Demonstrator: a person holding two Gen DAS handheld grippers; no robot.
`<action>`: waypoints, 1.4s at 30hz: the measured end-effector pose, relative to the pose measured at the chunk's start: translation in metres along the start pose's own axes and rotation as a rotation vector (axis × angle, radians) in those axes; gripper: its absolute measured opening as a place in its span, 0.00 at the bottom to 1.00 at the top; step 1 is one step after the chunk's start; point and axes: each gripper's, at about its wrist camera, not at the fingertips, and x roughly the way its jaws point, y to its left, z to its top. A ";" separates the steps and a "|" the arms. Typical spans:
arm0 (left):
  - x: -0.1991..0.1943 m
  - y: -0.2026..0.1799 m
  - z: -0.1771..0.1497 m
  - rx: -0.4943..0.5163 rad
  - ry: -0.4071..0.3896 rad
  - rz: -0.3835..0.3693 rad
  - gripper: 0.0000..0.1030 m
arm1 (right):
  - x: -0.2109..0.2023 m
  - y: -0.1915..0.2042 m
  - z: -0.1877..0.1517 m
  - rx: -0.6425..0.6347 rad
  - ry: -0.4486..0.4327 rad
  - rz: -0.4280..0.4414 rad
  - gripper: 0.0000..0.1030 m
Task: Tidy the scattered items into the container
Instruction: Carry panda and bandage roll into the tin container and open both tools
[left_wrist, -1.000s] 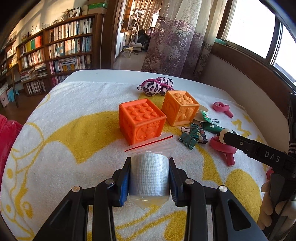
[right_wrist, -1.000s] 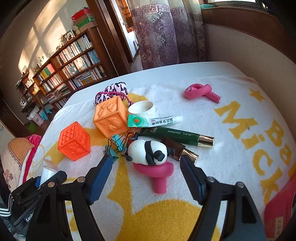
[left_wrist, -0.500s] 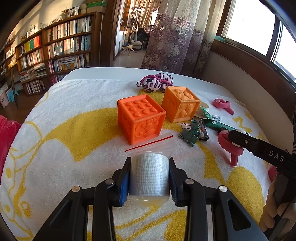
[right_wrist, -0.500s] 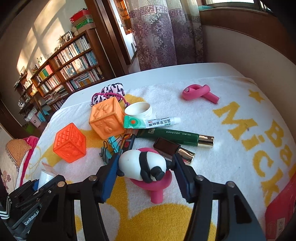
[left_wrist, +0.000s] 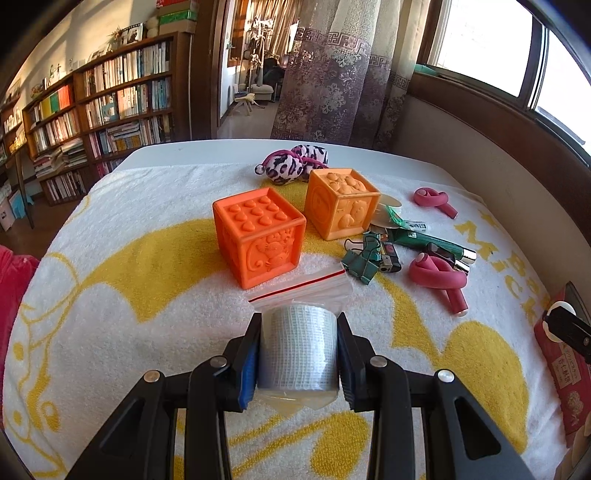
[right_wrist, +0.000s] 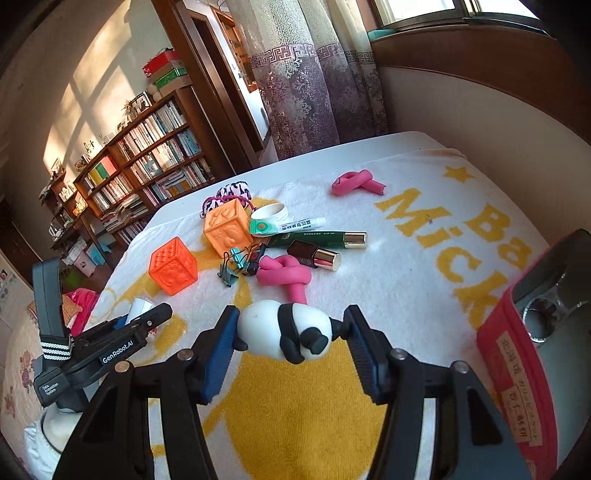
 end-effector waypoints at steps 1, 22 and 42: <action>-0.001 -0.002 -0.001 0.000 0.002 -0.001 0.36 | -0.008 -0.004 -0.001 0.000 -0.013 -0.010 0.60; -0.037 -0.107 -0.011 0.156 -0.002 -0.142 0.36 | -0.140 -0.119 -0.033 0.133 -0.232 -0.272 0.60; -0.067 -0.293 -0.037 0.433 0.012 -0.364 0.36 | -0.189 -0.178 -0.062 0.190 -0.288 -0.282 0.60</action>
